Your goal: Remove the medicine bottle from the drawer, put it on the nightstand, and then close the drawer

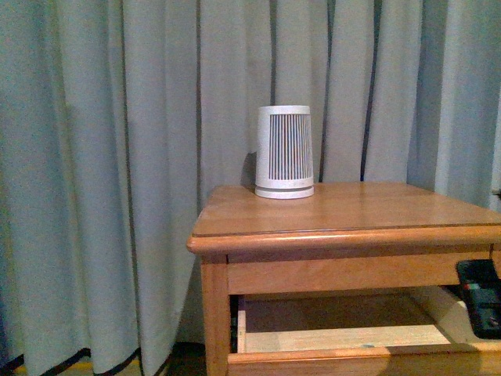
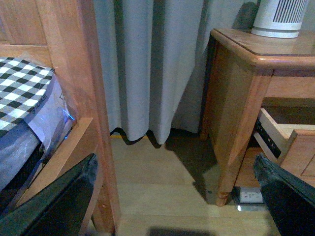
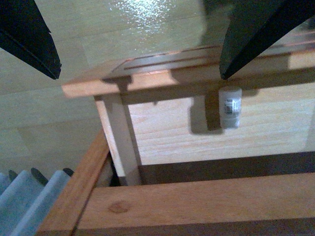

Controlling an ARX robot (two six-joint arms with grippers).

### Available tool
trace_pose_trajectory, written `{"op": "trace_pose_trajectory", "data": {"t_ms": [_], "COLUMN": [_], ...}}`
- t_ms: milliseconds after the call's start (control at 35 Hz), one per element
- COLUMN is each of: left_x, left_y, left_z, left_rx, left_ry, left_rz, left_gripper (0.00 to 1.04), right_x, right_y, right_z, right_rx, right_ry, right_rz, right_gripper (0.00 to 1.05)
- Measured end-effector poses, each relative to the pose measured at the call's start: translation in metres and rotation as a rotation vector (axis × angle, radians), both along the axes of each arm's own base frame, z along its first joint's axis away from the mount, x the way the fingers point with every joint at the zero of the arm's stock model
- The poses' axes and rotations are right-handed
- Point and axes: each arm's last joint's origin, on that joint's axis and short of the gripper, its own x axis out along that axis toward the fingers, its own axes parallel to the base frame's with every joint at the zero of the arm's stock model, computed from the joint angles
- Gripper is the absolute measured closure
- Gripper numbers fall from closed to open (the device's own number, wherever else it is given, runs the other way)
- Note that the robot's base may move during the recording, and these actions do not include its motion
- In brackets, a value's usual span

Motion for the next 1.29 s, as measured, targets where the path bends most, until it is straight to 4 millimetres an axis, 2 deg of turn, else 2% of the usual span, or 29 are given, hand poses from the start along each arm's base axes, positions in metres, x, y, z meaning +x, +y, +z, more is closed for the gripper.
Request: {"op": "trace_pose_trajectory", "data": {"t_ms": [172, 343, 429, 572, 801, 1001, 1173, 1287], "left_x": [0.0, 0.0, 0.0, 0.0, 0.0, 0.0, 0.0, 0.0], "left_y": [0.0, 0.0, 0.0, 0.0, 0.0, 0.0, 0.0, 0.0], "left_z": [0.0, 0.0, 0.0, 0.0, 0.0, 0.0, 0.0, 0.0], "left_rx": [0.0, 0.0, 0.0, 0.0, 0.0, 0.0, 0.0, 0.0], "left_ry": [0.0, 0.0, 0.0, 0.0, 0.0, 0.0, 0.0, 0.0], "left_rz": [0.0, 0.0, 0.0, 0.0, 0.0, 0.0, 0.0, 0.0], "left_gripper": [0.07, 0.07, 0.07, 0.07, 0.07, 0.07, 0.07, 0.07], "right_x": [0.041, 0.066, 0.071, 0.068, 0.044, 0.032, 0.032, 0.042], "right_y": [0.014, 0.022, 0.024, 0.029, 0.031, 0.033, 0.037, 0.041], "right_z": [-0.01, -0.035, -0.046, -0.046, -0.045, -0.046, -0.036, -0.028], "right_rx": [-0.012, -0.01, 0.011, 0.064, 0.092, 0.102, 0.098, 0.095], "right_ry": [0.08, 0.149, 0.196, 0.269, 0.35, 0.381, 0.402, 0.421], "right_rz": [0.042, 0.068, 0.081, 0.099, 0.125, 0.124, 0.095, 0.07], "right_gripper": [0.07, 0.07, 0.07, 0.07, 0.07, 0.07, 0.07, 0.07]}}
